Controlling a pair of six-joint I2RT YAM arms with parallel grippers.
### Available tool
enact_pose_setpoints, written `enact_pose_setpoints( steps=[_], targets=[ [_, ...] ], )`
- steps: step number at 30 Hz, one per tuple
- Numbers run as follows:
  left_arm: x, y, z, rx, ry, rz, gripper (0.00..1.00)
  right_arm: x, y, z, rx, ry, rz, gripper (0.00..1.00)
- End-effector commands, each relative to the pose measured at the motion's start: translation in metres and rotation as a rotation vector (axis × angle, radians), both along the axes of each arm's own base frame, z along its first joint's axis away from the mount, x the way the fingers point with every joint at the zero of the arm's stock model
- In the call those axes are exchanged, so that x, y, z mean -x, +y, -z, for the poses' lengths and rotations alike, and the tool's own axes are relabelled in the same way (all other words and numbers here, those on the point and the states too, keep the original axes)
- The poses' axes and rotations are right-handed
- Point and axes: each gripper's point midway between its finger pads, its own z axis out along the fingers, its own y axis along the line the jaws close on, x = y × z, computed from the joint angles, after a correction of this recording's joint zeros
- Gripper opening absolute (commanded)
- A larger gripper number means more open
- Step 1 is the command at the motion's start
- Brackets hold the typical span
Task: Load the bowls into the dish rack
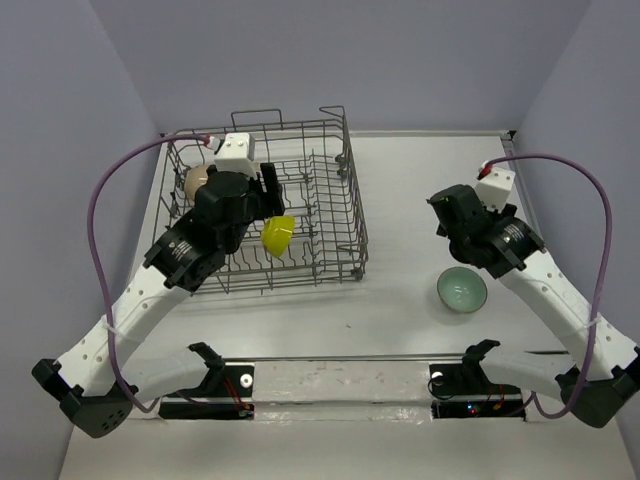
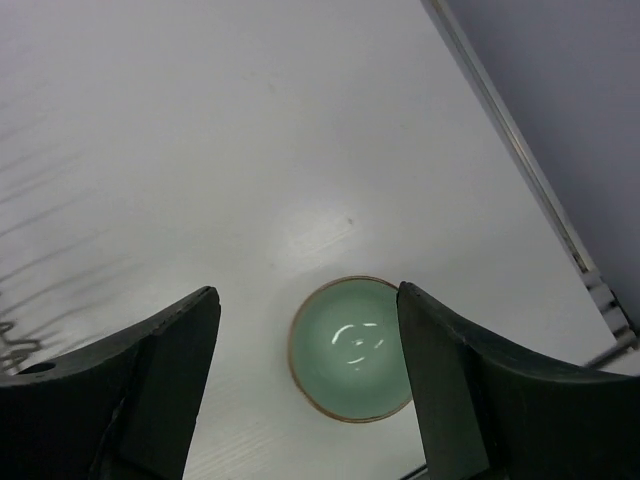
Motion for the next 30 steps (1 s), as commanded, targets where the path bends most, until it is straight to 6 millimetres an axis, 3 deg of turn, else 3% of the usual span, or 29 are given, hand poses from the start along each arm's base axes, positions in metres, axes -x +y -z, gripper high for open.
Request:
enact_pose_setpoints(
  steps=[1, 6, 10, 16, 23, 30],
  targets=[
    [0.006, -0.01, -0.028, 0.066, -0.082, 0.083, 0.75, -0.001, -0.034, 0.035, -0.006, 0.105, 0.104, 0.77],
    [0.011, -0.009, -0.02, 0.076, -0.114, 0.104, 0.76, -0.008, -0.057, 0.085, -0.086, 0.26, 0.153, 0.78],
    [0.01, -0.005, -0.011, 0.053, -0.135, 0.096, 0.77, -0.006, -0.054, 0.112, -0.131, 0.338, 0.135, 0.77],
    [0.01, 0.005, -0.001, 0.033, -0.149, 0.057, 0.8, -0.005, -0.056, 0.133, -0.182, 0.439, 0.134, 0.76],
    [0.013, 0.013, 0.003, 0.044, -0.173, 0.032, 0.82, 0.002, -0.063, 0.177, -0.275, 0.591, 0.152, 0.73],
    [0.012, 0.012, 0.008, 0.041, -0.168, 0.035, 0.82, 0.01, -0.065, 0.194, -0.337, 0.618, 0.173, 0.75]
  ],
)
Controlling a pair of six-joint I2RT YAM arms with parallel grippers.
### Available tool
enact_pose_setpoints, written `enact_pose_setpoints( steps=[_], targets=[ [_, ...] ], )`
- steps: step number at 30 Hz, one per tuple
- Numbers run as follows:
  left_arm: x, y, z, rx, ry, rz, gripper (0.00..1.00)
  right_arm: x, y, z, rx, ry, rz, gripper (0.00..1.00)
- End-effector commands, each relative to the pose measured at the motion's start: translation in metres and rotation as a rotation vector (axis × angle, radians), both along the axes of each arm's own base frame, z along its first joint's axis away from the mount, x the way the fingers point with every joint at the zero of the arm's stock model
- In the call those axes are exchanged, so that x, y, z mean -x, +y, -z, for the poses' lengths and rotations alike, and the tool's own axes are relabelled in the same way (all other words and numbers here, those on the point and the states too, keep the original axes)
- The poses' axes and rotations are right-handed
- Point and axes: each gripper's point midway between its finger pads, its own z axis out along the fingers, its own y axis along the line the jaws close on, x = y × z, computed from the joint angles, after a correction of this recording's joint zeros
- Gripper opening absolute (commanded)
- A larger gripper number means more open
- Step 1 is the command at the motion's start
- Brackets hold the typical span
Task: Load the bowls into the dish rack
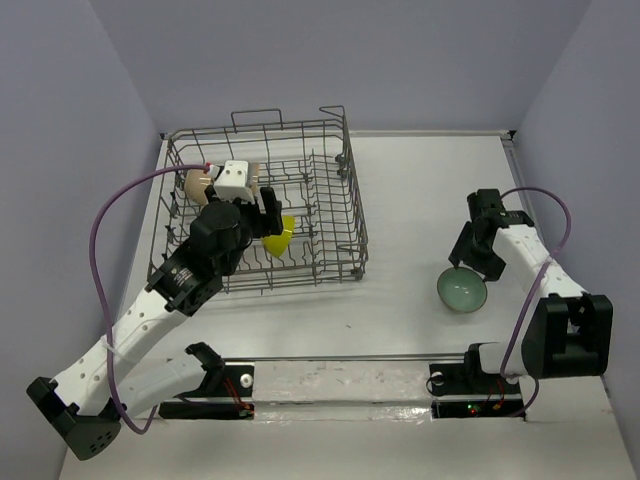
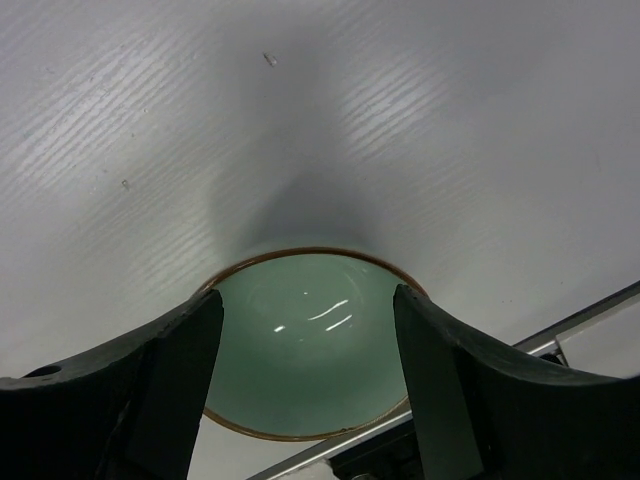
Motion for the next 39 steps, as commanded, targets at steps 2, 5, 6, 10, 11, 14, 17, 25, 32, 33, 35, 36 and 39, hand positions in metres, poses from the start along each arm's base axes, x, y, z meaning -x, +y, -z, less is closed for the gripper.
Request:
enact_pose_setpoints(
  steps=[2, 5, 6, 10, 11, 14, 17, 25, 32, 33, 35, 36, 39],
  targets=[
    [-0.003, 0.001, -0.012, 0.029, -0.051, -0.011, 0.82, -0.007, 0.004, 0.003, -0.084, -0.046, 0.018, 0.75],
    [-0.003, 0.001, -0.011, 0.027, -0.05, -0.009, 0.82, -0.007, 0.006, 0.009, -0.109, -0.045, 0.026, 0.75],
    [-0.003, 0.001, -0.011, 0.026, -0.048, -0.009, 0.82, -0.009, 0.007, 0.009, -0.114, -0.05, 0.028, 0.75],
    [-0.004, 0.001, -0.009, 0.022, -0.044, -0.01, 0.82, -0.006, 0.006, 0.012, -0.125, -0.043, 0.035, 0.76],
    [-0.005, 0.002, -0.009, 0.022, -0.044, -0.013, 0.82, -0.005, 0.006, 0.012, -0.125, -0.043, 0.034, 0.76],
    [-0.005, 0.001, -0.008, 0.021, -0.043, -0.012, 0.82, -0.006, 0.008, 0.01, -0.134, -0.053, 0.035, 0.78],
    [-0.005, 0.001, -0.007, 0.017, -0.041, -0.014, 0.83, -0.005, 0.009, 0.005, -0.151, -0.068, 0.041, 0.78],
    [-0.006, 0.002, -0.005, 0.01, -0.038, -0.018, 0.82, -0.004, 0.023, 0.015, -0.227, -0.038, 0.003, 0.74],
    [-0.008, 0.002, -0.005, 0.006, -0.034, -0.021, 0.83, -0.003, 0.025, 0.021, -0.24, -0.036, 0.011, 0.59],
    [-0.008, 0.001, -0.004, 0.007, -0.033, -0.02, 0.82, -0.004, 0.026, 0.021, -0.246, -0.037, 0.008, 0.59],
    [-0.008, 0.002, -0.004, 0.007, -0.031, -0.023, 0.82, -0.003, 0.028, 0.022, -0.253, -0.036, 0.01, 0.55],
    [-0.008, 0.002, -0.004, 0.005, -0.032, -0.025, 0.83, -0.003, 0.028, 0.022, -0.256, -0.036, 0.01, 0.55],
    [-0.008, 0.001, -0.004, 0.007, -0.032, -0.023, 0.82, -0.004, 0.03, 0.024, -0.265, -0.032, 0.008, 0.5]
  ],
)
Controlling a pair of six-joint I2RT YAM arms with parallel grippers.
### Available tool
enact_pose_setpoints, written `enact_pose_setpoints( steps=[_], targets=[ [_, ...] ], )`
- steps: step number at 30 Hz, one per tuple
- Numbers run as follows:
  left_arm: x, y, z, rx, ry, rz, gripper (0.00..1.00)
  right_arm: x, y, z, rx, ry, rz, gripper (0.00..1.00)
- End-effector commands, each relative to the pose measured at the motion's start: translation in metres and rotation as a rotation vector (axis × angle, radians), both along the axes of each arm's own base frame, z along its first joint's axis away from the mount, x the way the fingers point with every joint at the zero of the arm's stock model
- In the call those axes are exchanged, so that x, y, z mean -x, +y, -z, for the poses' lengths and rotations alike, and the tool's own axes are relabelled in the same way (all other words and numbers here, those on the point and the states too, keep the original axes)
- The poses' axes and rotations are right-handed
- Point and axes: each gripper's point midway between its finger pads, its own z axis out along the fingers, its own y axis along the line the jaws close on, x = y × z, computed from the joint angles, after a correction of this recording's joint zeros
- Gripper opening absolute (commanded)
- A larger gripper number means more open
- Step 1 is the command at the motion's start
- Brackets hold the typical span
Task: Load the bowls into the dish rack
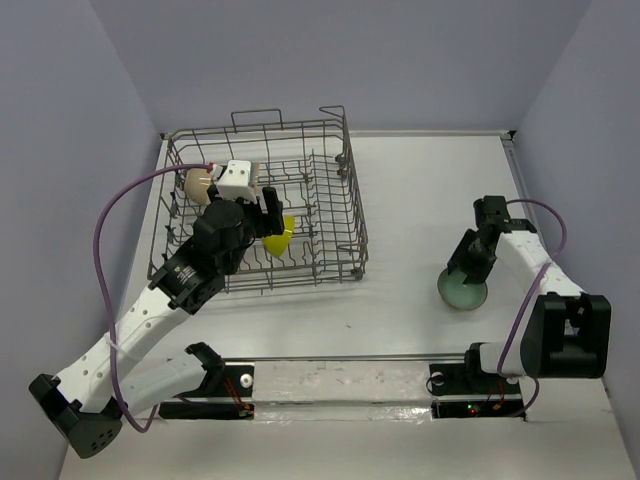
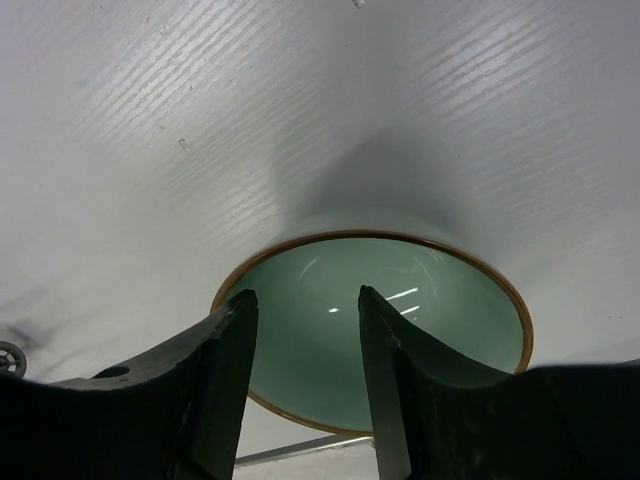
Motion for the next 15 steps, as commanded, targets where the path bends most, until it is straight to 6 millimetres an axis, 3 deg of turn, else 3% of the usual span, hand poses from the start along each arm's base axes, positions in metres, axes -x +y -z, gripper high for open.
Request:
enact_pose_setpoints(
  steps=[1, 15],
  targets=[
    [-0.005, 0.003, -0.011, 0.018, -0.044, -0.024, 0.82, -0.005, 0.004, 0.004, -0.033, -0.017, 0.001, 0.5],
    [-0.006, 0.003, -0.01, 0.013, -0.04, -0.028, 0.82, -0.011, 0.021, 0.024, -0.13, 0.007, -0.011, 0.41]
  ],
)
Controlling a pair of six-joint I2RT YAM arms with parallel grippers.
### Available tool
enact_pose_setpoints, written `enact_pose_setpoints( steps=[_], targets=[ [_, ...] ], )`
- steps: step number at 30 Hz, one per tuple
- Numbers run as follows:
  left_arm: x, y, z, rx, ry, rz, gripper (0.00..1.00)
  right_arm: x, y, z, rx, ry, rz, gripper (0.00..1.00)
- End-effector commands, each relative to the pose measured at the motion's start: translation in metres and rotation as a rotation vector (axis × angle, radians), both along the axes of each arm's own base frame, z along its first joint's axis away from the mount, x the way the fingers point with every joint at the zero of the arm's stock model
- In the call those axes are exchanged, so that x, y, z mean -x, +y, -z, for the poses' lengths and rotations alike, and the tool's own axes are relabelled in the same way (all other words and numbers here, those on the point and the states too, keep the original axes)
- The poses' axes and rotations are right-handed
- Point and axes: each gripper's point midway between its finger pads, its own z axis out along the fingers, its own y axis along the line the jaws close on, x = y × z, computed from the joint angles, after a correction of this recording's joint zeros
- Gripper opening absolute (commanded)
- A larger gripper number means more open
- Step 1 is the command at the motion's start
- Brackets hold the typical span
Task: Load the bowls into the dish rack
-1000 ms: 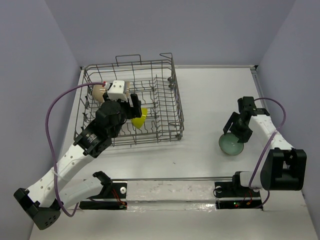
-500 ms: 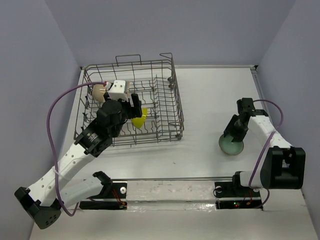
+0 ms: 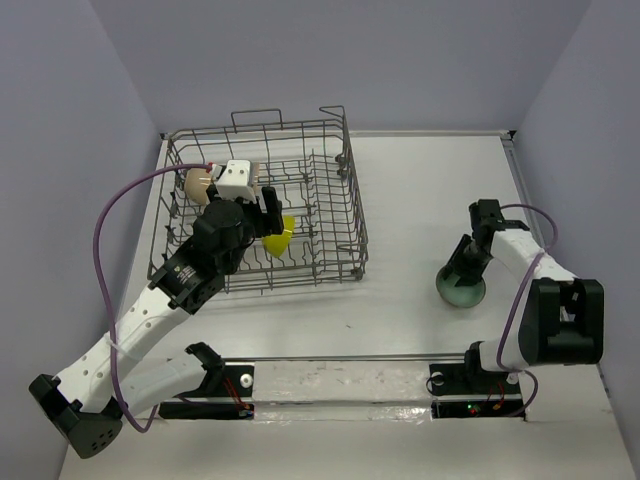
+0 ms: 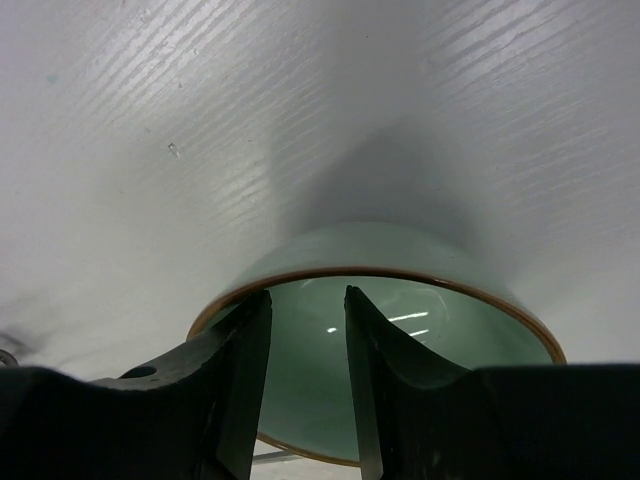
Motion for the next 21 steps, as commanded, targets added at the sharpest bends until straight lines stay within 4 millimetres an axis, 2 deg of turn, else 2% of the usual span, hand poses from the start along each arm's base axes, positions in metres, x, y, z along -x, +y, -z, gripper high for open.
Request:
enact_pose_setpoints(
  steps=[1, 12, 16, 21],
  targets=[
    [-0.005, 0.001, -0.01, 0.013, -0.039, -0.02, 0.82, -0.01, 0.008, 0.006, -0.056, -0.028, 0.001, 0.41],
    [-0.005, 0.002, -0.009, 0.011, -0.036, -0.023, 0.83, -0.01, 0.017, 0.03, -0.107, -0.003, -0.001, 0.4],
    [-0.006, 0.0, -0.008, 0.012, -0.031, -0.021, 0.83, -0.021, 0.018, 0.027, -0.119, -0.027, 0.009, 0.4],
    [-0.007, 0.0, -0.007, 0.013, -0.028, -0.02, 0.82, -0.049, 0.021, 0.017, -0.139, -0.086, 0.025, 0.4]
  ],
)
